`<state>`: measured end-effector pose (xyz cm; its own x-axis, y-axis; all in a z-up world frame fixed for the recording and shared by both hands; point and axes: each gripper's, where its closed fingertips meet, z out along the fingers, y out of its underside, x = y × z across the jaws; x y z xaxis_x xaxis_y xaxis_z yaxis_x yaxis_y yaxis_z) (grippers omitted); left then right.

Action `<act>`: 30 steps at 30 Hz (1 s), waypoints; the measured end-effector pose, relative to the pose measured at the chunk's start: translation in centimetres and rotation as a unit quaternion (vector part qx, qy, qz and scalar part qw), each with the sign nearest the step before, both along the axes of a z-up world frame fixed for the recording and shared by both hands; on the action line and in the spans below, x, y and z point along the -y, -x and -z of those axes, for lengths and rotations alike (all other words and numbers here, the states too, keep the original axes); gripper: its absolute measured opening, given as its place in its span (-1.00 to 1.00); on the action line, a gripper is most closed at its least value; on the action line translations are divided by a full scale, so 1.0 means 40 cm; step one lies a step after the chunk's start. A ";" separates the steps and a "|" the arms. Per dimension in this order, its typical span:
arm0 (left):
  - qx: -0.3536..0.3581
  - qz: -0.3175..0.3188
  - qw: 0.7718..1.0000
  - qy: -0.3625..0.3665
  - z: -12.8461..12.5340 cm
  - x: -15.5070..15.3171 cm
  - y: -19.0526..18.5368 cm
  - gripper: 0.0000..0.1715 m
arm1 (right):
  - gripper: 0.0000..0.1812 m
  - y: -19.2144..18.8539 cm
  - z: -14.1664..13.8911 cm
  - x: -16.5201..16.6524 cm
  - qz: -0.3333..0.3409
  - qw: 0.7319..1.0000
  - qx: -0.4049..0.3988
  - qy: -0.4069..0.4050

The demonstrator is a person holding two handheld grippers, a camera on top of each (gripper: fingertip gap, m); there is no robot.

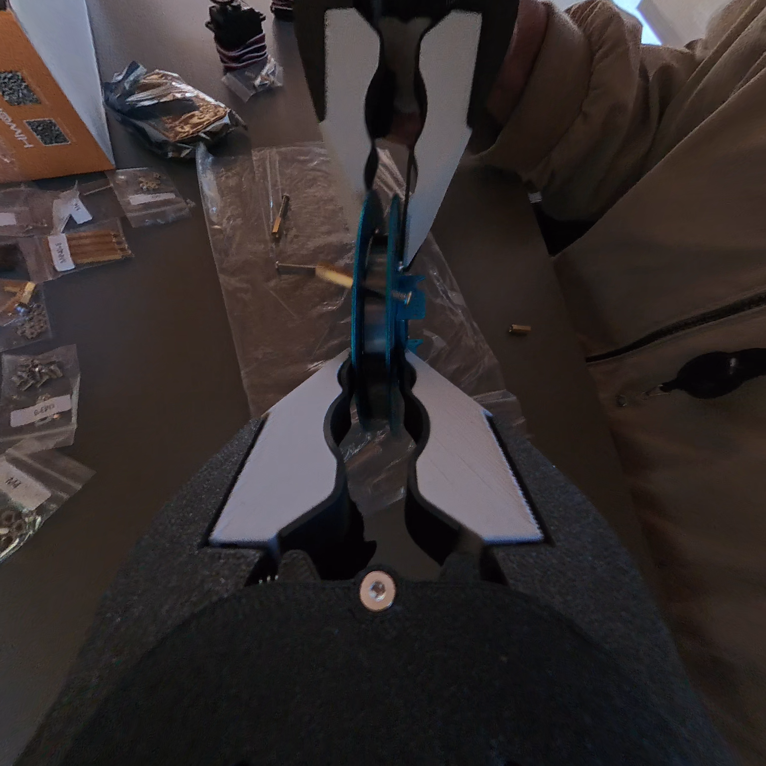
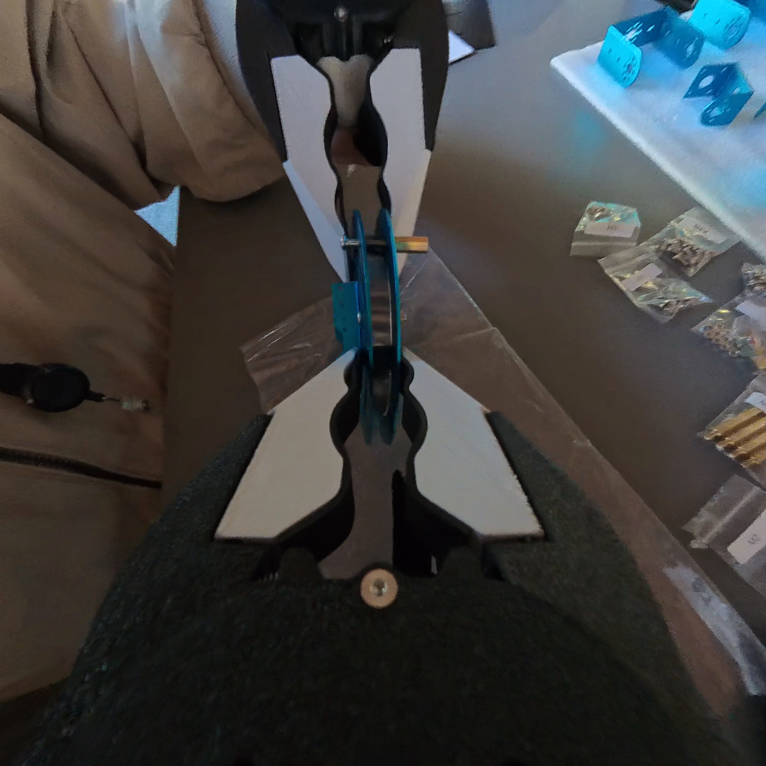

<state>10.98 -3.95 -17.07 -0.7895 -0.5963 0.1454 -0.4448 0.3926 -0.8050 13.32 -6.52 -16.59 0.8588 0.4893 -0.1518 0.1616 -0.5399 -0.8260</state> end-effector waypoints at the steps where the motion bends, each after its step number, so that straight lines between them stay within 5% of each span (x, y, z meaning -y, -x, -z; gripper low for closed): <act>1: 0.001 -0.006 1.000 0.000 0.006 -0.008 0.001 -0.78 | -0.86 0.002 -0.002 0.006 -0.008 1.000 -0.014 0.006; 13: 0.007 -0.014 0.997 0.073 0.015 -0.018 0.012 -0.82 | -0.89 -0.013 0.049 0.029 -0.002 0.997 -0.077 0.003; 21: -0.005 -0.059 0.980 0.188 -0.072 -0.021 -0.013 -0.84 | -0.87 0.025 0.067 0.002 0.000 0.997 -0.075 0.011; 30: -0.023 -0.060 0.986 0.155 -0.029 -0.033 0.016 -0.83 | -0.78 0.033 0.095 -0.011 0.000 0.998 -0.055 0.031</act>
<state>10.35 -2.64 -15.90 -0.7044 -0.6063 0.3691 -0.5112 0.0725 -0.8564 11.99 -6.09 -20.37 0.8354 0.4762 -0.2745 0.0724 -0.5903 -0.8039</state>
